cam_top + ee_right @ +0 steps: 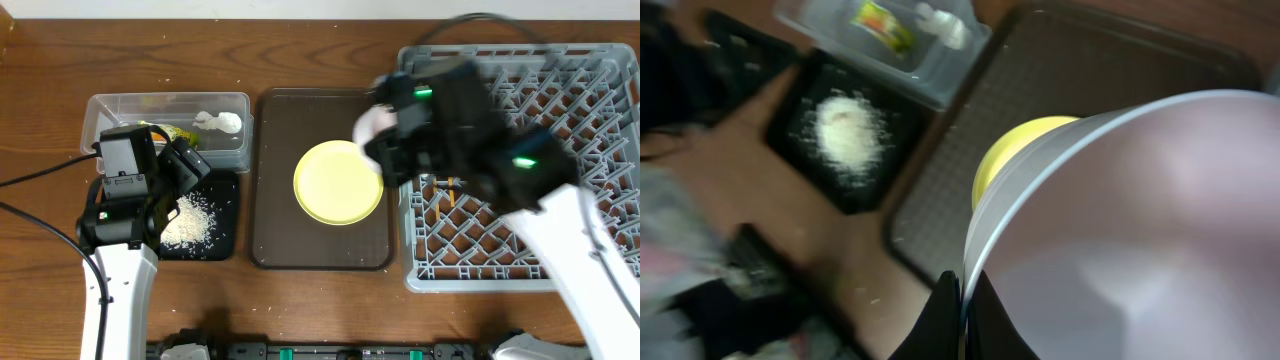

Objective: Sort waste into correct bins and load items into the dishwasher rack
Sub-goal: 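Carry the pink bowl into the dish rack and set it down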

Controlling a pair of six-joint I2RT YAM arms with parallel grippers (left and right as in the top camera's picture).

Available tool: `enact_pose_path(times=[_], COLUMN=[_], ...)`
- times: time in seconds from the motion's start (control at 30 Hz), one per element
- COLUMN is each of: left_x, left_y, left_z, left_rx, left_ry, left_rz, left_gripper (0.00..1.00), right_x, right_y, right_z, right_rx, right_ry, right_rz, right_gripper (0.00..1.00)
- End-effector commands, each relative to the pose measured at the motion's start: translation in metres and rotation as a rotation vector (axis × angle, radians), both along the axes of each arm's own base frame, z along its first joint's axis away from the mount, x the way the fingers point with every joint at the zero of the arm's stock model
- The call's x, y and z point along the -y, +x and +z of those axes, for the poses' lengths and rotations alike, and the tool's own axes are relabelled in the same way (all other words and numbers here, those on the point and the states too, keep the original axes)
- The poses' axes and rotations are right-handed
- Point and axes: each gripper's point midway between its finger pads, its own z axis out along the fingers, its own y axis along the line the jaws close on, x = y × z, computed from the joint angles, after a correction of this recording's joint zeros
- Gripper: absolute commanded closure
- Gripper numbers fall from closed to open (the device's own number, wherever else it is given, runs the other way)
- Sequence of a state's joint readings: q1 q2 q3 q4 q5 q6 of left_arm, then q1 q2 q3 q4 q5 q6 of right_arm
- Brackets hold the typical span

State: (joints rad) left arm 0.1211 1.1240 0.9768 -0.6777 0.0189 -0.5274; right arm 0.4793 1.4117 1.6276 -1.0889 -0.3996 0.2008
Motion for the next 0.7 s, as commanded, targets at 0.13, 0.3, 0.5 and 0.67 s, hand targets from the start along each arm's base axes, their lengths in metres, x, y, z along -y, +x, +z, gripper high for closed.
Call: enact_pose_path(times=[0.13,0.3,0.5,0.67], left_x=[-0.003,-0.003,-0.003,-0.003], left_y=[0.001,0.001,0.001,0.001], left_z=[0.004,0.004,0.004,0.004], left_rx=[0.006,0.007,0.007,0.007], left_ry=[0.005,0.005,0.005,0.005], left_rz=[0.017,0.017,0.017,0.017], left_gripper=[0.04,0.04,0.04,0.04], right_x=[0.019,0.039,0.073,0.093], right_y=[-0.017,-0.016,-0.017,-0.023], right_z=[-0.001,-0.015,-0.046,-0.068], right_rx=[-0.133,-0.166,-0.176,-0.136], right_ry=[0.255,0.427,0.591,0.702], right_rz=[0.119,0.161,0.134,0.115], right_gripper=[0.99,0.99,0.99,0.99])
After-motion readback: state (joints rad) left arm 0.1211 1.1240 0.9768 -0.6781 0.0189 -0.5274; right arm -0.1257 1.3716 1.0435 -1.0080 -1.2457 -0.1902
